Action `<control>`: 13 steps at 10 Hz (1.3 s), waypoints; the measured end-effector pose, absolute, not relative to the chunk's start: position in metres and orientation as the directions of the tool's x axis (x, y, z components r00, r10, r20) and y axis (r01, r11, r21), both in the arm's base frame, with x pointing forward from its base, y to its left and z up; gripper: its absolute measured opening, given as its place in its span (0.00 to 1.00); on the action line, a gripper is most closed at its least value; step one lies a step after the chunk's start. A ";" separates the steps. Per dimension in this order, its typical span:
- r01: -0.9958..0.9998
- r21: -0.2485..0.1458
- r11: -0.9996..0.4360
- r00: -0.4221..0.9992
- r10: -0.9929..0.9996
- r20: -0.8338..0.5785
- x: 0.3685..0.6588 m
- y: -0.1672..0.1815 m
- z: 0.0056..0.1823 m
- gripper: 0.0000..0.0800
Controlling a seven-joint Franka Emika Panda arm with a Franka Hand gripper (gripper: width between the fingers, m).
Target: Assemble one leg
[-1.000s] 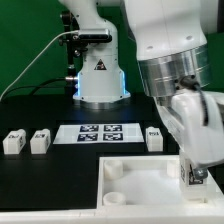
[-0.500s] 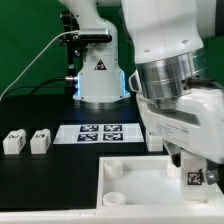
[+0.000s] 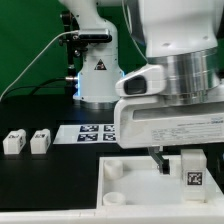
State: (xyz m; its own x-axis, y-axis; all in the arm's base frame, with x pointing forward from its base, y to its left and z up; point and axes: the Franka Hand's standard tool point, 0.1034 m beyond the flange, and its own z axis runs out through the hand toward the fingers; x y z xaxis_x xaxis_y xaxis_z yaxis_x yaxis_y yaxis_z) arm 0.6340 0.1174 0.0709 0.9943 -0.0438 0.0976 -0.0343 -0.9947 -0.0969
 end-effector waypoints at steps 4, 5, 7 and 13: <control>-0.301 -0.134 -0.944 0.948 -0.311 0.067 0.636 0.115 0.072 0.37; -0.361 -0.137 -0.923 0.927 -0.371 0.058 0.636 0.115 0.072 0.37; -0.685 -0.154 -0.712 0.721 -0.693 -0.005 0.635 0.111 0.071 0.37; -0.994 -0.105 -0.018 0.034 -0.988 -0.151 0.631 0.114 0.068 0.37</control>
Offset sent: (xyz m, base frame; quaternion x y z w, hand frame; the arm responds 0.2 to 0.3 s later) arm 0.0000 0.0000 0.0000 0.0000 0.0000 0.3523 0.9359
